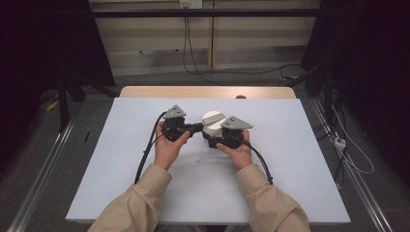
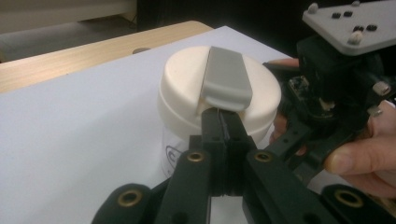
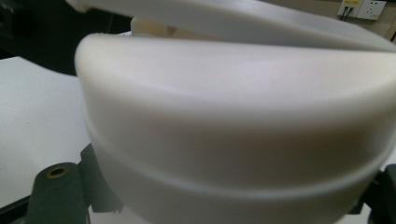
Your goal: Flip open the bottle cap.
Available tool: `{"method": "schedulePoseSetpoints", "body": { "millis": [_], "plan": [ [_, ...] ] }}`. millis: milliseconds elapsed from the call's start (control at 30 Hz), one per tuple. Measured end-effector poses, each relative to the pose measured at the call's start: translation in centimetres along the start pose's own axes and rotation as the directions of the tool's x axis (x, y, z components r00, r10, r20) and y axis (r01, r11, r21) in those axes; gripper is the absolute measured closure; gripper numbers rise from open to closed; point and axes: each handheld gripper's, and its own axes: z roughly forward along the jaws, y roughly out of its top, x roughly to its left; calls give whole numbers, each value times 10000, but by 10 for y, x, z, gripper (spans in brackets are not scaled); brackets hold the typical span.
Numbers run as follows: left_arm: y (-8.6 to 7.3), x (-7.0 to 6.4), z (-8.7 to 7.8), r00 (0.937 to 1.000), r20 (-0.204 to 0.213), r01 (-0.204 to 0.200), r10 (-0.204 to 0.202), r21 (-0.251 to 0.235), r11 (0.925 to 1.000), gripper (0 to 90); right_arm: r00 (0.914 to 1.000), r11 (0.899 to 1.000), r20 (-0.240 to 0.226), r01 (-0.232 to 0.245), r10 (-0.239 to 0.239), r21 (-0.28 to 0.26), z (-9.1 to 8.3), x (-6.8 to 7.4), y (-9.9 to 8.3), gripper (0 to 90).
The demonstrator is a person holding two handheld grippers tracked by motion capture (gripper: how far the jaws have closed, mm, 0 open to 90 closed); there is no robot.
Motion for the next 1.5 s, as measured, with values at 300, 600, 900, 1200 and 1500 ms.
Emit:
{"method": "schedulePoseSetpoints", "body": {
  "millis": [300,600,900,1200,1500],
  "plan": [
    [10,-2,0,10000,19,-32,33,-84,10000,900,10000,10000,-2,4,-4,-4,0,0,0,185],
    [19,-3,2,10000,11,-80,80,-118,9999,900,10000,10000,3,9,-9,-1,0,0,0,186],
    [26,-4,6,10000,81,-40,41,-142,9999,900,10000,10000,4,10,-10,2,0,0,0,185],
    [33,-5,9,9999,71,-101,102,-162,9998,900,10000,10000,0,25,-25,-4,0,0,0,185],
    [34,-4,15,10000,49,-55,56,-164,9999,900,10000,10000,-2,31,-31,0,0,0,0,185]
  ]
}}
